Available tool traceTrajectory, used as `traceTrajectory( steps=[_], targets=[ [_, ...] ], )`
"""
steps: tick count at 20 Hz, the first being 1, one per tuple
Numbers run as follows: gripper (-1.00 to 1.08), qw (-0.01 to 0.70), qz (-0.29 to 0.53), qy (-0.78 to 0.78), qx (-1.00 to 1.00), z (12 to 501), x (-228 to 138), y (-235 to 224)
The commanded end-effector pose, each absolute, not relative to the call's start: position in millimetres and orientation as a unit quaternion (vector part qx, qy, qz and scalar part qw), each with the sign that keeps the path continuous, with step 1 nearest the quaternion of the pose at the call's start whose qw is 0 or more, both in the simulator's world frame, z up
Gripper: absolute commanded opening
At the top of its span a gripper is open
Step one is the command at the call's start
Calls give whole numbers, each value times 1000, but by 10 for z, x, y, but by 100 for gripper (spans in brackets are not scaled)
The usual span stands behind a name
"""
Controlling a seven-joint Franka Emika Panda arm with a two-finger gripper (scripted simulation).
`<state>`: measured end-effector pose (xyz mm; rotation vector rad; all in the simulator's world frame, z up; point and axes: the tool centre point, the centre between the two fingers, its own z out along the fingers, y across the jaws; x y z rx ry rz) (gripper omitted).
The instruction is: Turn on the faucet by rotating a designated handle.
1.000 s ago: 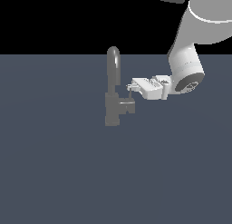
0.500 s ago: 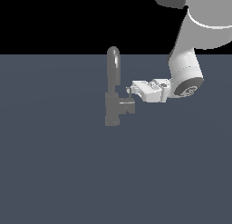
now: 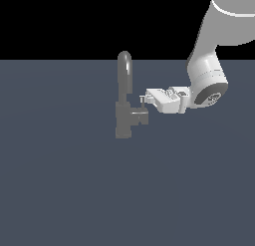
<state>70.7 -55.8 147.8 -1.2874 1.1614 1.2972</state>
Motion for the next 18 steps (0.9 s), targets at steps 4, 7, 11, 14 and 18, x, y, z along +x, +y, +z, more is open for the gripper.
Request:
traceTrajectory(
  steps=[4,7,11,14,18],
  targets=[
    [-100,469,529,474,-525,1507,589,-570],
    [-100,469,529,474,-525,1525,521,-579],
    [-100,469,529,474,-525,1548,427,-589],
    [-100,472,524,473,-528,1577,467,-584],
    [-100,471,525,473,-527,1510,341,-598]
  ],
)
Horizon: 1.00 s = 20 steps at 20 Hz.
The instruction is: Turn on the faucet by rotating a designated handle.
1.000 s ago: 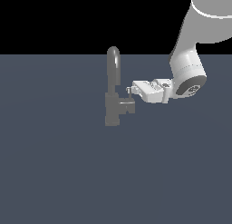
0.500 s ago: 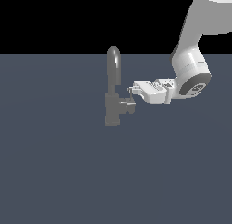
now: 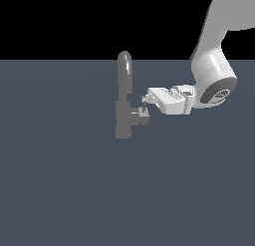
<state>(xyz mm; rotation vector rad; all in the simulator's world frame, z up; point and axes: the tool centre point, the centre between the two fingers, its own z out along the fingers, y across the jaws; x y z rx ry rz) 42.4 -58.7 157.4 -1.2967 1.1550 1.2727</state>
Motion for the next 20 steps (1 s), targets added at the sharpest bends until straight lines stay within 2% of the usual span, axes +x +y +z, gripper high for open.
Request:
traceTrajectory(
  steps=[1,12,14,20],
  targets=[
    [-100,471,525,473,-527,1493,309,-602],
    [-100,469,529,474,-525,1288,-74,-646],
    [-100,476,519,468,-534,1439,54,-627],
    [-100,472,525,471,-529,1009,-108,-648]
  ],
)
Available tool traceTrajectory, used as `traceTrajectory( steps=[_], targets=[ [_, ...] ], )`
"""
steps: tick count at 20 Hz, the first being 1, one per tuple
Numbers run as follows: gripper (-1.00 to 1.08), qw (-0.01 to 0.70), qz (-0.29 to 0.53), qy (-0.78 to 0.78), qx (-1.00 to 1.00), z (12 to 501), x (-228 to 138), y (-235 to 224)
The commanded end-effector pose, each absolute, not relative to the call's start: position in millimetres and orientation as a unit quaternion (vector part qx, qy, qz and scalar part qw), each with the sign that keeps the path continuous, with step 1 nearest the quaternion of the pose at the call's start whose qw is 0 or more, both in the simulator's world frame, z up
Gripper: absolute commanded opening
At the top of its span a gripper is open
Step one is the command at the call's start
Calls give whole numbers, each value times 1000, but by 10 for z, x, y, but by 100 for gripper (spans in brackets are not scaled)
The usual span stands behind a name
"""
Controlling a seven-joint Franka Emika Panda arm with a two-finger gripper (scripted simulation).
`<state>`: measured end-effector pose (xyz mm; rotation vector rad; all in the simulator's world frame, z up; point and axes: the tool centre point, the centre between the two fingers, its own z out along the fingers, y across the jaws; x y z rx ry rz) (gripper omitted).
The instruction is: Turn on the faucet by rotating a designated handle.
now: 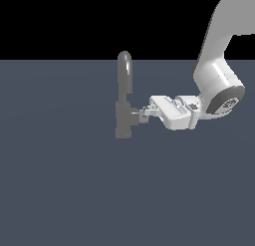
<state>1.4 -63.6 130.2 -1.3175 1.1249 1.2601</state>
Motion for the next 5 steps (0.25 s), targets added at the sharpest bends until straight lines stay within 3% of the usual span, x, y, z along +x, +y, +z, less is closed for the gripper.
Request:
traceTrajectory(
  steps=[1,5],
  targets=[
    [-100,471,526,472,-528,940,-135,-651],
    [-100,469,529,474,-525,736,-214,-661]
  ],
)
